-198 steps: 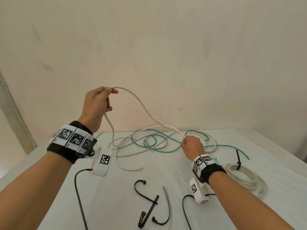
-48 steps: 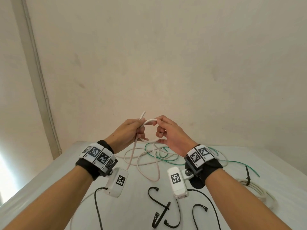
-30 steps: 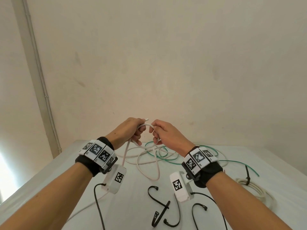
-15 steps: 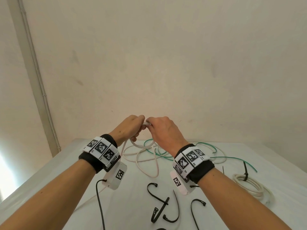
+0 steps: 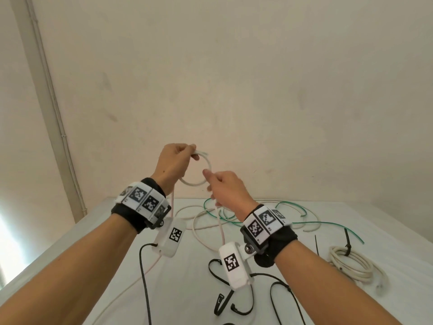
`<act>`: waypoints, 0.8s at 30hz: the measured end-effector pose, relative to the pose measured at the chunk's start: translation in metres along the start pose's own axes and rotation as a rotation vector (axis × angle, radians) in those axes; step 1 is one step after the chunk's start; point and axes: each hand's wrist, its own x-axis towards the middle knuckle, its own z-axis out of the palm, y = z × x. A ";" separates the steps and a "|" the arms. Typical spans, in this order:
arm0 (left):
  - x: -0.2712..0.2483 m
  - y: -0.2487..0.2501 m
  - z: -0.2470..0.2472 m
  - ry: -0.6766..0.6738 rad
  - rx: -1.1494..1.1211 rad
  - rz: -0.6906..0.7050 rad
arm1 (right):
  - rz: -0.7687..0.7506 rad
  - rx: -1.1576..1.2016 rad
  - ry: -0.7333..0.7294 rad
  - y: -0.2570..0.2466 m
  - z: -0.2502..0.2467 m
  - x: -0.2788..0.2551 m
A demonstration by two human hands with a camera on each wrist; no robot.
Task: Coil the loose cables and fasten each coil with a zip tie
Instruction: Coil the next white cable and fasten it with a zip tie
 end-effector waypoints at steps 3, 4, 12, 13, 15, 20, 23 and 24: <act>0.010 0.021 -0.010 0.036 -0.110 0.021 | 0.335 0.379 -0.360 -0.015 0.005 -0.014; 0.012 0.028 -0.011 0.034 -0.137 0.034 | 0.390 0.521 -0.448 -0.020 0.006 -0.016; -0.001 0.049 -0.024 0.010 0.047 0.070 | 0.375 1.139 -0.412 -0.033 0.013 0.000; -0.004 0.051 -0.026 -0.018 0.076 0.024 | 0.361 1.149 -0.383 -0.033 0.015 0.002; -0.013 0.054 -0.029 -0.097 0.118 -0.059 | 0.356 1.158 -0.334 -0.031 0.018 0.006; -0.029 0.054 -0.036 -0.250 0.241 -0.129 | 0.351 1.169 -0.339 -0.034 0.014 0.017; -0.029 0.046 -0.046 -0.312 0.312 -0.191 | 0.354 1.080 -0.393 -0.045 0.014 0.018; -0.029 0.043 -0.048 -0.332 0.309 -0.219 | 0.364 1.059 -0.411 -0.049 0.013 0.017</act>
